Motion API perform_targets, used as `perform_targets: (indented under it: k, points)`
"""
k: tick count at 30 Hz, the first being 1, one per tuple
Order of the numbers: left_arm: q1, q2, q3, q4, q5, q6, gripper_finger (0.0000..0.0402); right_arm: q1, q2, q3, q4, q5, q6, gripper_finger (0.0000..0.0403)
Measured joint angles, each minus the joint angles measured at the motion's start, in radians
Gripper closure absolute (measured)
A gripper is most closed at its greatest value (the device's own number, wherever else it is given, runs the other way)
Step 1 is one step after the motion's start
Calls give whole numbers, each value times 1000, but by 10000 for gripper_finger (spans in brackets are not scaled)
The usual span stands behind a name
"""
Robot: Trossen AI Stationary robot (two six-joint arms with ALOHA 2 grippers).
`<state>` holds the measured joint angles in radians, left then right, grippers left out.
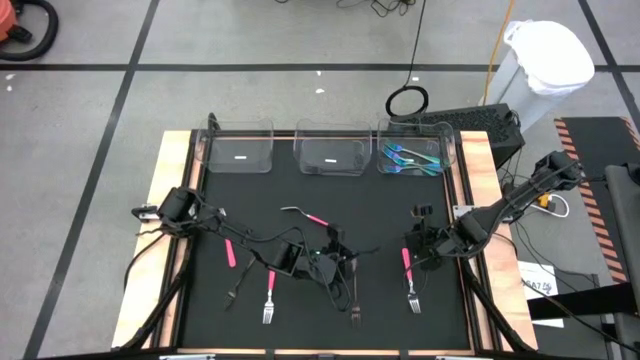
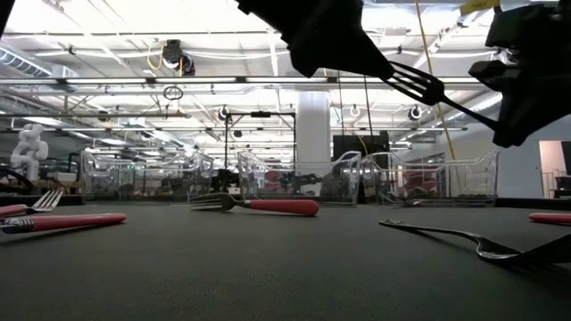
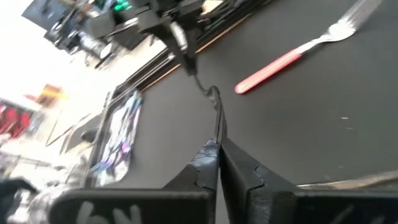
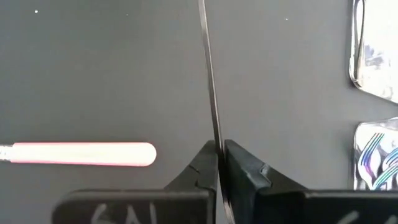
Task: Sort silverware by color (type)
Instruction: Put the black fork into the middle transparent bin
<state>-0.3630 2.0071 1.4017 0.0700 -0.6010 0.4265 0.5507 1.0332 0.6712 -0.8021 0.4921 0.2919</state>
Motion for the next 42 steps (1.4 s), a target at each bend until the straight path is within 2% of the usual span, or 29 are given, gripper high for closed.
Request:
perform_targets:
  k: [4, 11, 15, 25, 34, 42]
  points:
    - [0, 0, 0, 0, -59, -86, 341, -1, 0, 0, 3, 7, 12, 394]
    - [-14, -37, 0, -14, -86, -134, 208, -1, 0, 20, -4, 87, 23, 395]
    - [-42, -93, 0, -63, -87, -161, 164, 0, -1, 31, 3, 153, 6, 395]
    - [-107, -220, 0, -255, -120, -361, 156, -2, -1, 69, -11, 217, -20, 395]
    - [-162, -226, 0, -307, -265, -396, 155, -2, -1, 166, -14, 320, -107, 395]
    - [-182, -226, 0, -329, -249, -422, 155, -37, -1, 198, -11, 405, -228, 395]
